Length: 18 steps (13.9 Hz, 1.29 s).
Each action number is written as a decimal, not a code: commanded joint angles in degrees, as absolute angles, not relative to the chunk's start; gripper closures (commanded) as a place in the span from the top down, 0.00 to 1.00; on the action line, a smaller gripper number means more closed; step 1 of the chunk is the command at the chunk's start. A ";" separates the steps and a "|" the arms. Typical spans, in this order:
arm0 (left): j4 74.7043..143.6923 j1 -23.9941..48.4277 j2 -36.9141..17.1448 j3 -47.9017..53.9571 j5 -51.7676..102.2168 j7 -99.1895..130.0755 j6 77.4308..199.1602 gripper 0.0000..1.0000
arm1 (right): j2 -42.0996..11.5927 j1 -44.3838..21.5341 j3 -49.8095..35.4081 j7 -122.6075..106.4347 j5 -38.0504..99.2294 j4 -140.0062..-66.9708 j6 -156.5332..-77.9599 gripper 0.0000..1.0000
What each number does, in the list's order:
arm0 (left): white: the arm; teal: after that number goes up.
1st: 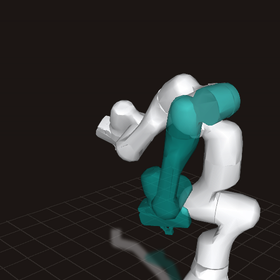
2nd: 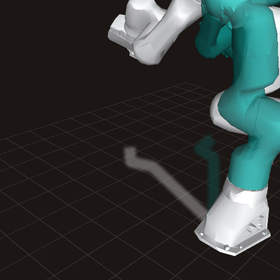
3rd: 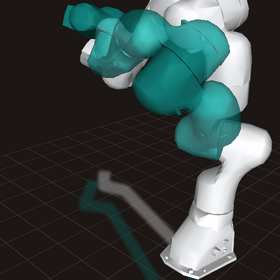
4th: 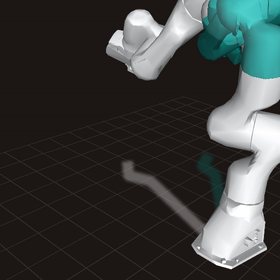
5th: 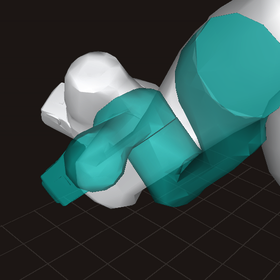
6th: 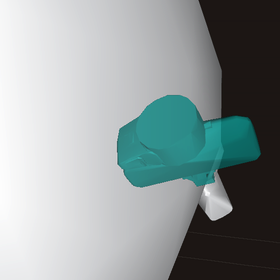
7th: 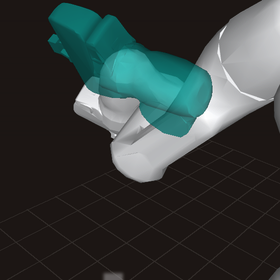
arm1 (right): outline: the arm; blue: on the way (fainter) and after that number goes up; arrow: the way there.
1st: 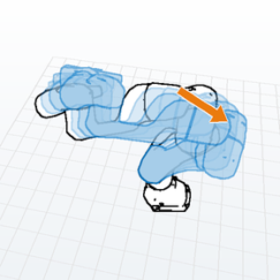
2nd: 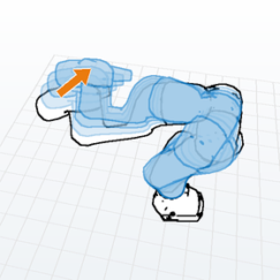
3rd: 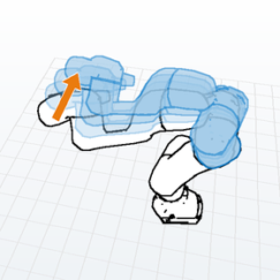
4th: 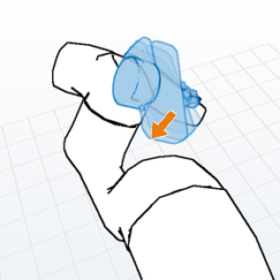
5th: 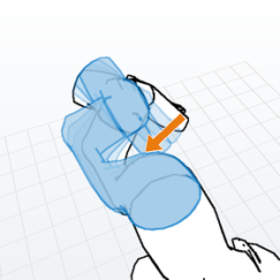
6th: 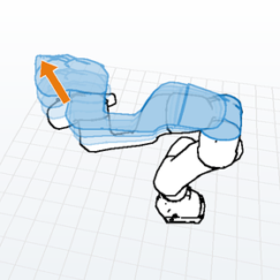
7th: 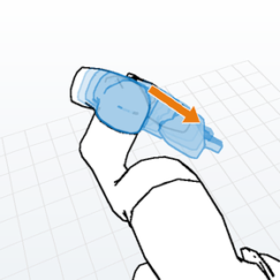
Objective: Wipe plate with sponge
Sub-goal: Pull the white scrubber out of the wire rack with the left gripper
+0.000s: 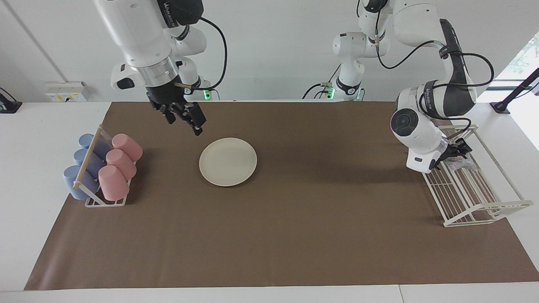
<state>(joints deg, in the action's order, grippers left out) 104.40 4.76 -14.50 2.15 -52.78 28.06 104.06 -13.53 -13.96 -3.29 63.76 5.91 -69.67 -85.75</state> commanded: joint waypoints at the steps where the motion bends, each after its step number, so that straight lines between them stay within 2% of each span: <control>1: 105.03 5.89 -13.80 1.67 -53.88 29.97 101.26 0.00 | -13.36 -18.79 -3.25 79.59 6.16 -68.55 -83.24 1.00; 4: 104.68 5.98 -13.80 1.85 -53.88 31.38 101.16 0.00 | -13.36 -20.82 -3.34 94.33 8.43 -68.64 -81.83 1.00; 8: 101.70 5.89 -12.84 2.20 -50.73 30.50 99.32 0.00 | -17.31 -27.13 -3.43 111.92 10.46 -65.48 -85.77 1.00; 10: 96.27 5.71 -12.22 2.02 -41.01 30.41 97.40 0.00 | -17.40 -31.97 -3.25 117.14 9.93 -66.18 -88.32 1.00; 13: 85.29 5.01 -12.31 1.50 -21.44 30.50 89.58 0.00 | -17.05 -32.61 -3.25 117.60 9.93 -66.89 -84.04 1.00; 18: 83.85 1.32 -7.04 1.23 5.58 30.24 86.75 0.00 | -16.61 -32.43 -3.16 117.33 10.37 -66.97 -85.52 1.00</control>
<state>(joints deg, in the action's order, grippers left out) 83.92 2.03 -8.47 1.25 -1.20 30.48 88.00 -16.85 -32.81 -2.98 117.55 9.81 -67.56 -85.31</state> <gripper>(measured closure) 0.960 0.000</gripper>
